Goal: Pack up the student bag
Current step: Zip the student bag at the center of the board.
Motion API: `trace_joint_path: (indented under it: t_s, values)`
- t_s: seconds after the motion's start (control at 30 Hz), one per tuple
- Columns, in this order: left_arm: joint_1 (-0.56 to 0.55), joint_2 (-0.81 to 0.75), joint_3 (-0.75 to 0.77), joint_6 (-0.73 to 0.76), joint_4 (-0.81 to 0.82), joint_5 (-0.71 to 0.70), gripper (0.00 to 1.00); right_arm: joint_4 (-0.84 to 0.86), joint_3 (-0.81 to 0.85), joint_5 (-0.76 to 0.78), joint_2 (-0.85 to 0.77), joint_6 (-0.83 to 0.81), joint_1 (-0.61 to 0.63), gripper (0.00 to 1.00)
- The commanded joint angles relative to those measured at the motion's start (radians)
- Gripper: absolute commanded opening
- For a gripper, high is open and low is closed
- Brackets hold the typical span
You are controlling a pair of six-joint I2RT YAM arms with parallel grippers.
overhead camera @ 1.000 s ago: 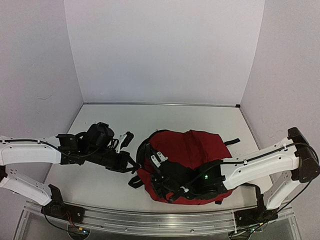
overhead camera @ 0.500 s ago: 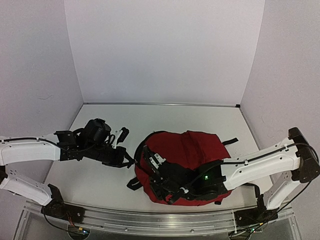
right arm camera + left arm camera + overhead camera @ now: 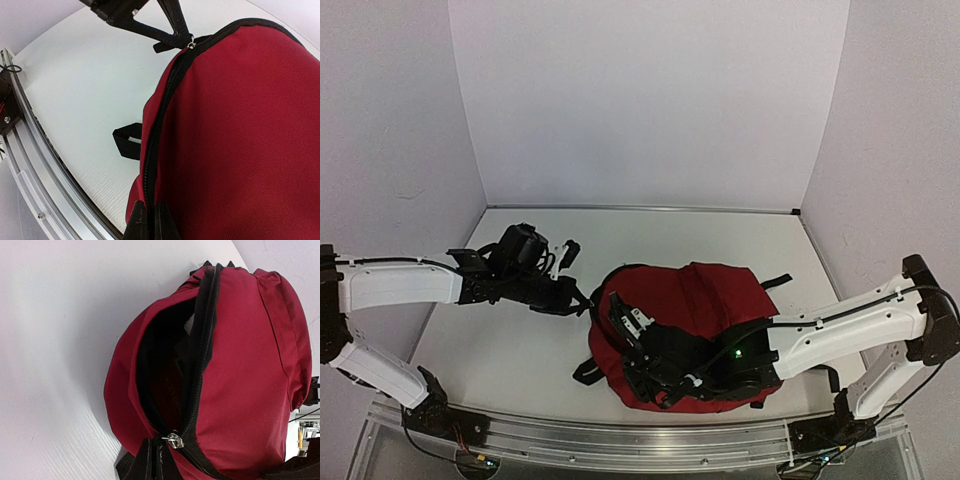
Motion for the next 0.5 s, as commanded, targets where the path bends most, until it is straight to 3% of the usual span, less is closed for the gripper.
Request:
trace_joint_path:
  t_s: [0.0, 0.3, 0.47]
  values:
    - [0.111, 0.042, 0.064, 0.027, 0.112, -0.247, 0.0, -0.137, 0.012, -0.089, -0.065, 0.031, 0.05, 0.0]
    - [0.18, 0.153, 0.169, 0.093, 0.163, -0.178, 0.0, -0.118, 0.034, -0.143, -0.048, 0.046, 0.052, 0.0]
    - [0.229, 0.182, 0.194, 0.108, 0.183, -0.059, 0.0, -0.118, 0.039, -0.086, -0.054, 0.083, 0.052, 0.0]
